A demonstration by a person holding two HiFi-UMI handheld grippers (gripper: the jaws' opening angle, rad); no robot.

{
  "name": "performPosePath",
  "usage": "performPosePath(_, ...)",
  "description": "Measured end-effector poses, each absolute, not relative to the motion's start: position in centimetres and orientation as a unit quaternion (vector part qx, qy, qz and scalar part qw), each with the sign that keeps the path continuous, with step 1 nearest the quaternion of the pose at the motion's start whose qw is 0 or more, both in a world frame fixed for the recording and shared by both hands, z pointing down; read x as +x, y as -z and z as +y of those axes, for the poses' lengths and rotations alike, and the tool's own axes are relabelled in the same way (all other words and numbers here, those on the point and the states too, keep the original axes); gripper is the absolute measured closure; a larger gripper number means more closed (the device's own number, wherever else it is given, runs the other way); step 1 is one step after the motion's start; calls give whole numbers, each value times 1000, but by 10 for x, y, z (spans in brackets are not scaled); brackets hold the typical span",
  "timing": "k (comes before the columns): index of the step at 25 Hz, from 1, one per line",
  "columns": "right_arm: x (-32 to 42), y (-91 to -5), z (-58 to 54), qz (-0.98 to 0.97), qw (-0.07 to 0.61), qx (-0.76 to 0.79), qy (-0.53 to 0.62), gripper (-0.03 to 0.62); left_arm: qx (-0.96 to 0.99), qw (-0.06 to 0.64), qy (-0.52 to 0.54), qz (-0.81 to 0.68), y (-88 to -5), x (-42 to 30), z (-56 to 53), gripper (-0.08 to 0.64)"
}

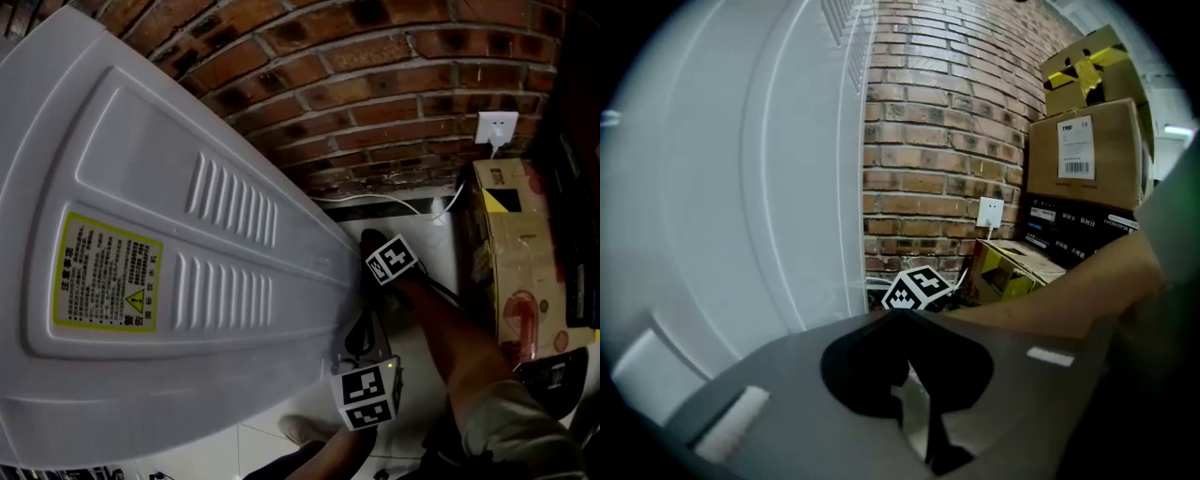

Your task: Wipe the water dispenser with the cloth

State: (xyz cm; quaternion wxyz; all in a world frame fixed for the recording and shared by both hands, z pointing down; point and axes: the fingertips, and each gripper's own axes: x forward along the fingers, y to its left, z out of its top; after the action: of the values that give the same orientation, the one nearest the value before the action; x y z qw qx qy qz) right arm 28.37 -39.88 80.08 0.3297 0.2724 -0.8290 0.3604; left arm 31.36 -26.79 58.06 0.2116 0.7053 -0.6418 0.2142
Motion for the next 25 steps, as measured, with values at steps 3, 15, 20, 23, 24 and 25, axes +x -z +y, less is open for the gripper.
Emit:
performPosePath(3, 284, -807, -398, -824, 335, 268, -370, 523, 705, 213, -216, -641, -584, 313, -271, 560)
performPosePath(15, 303, -787, -395, -825, 337, 273, -362, 522, 718, 195, -215, -632, -569, 320, -264, 560)
performPosePath(20, 317, -750, -393, -833, 322, 292, -343, 522, 733, 176, -200, -626, -545, 322, -254, 560)
performPosePath(23, 329, -726, -383, -838, 321, 299, -324, 522, 744, 163, -188, -620, -527, 326, -244, 560)
performPosePath(24, 332, -717, -379, -841, 320, 301, -316, 522, 748, 158, -185, -618, -520, 327, -241, 560)
performPosePath(25, 336, -708, -376, -843, 319, 303, -308, 522, 750, 153, -182, -617, -514, 327, -237, 560)
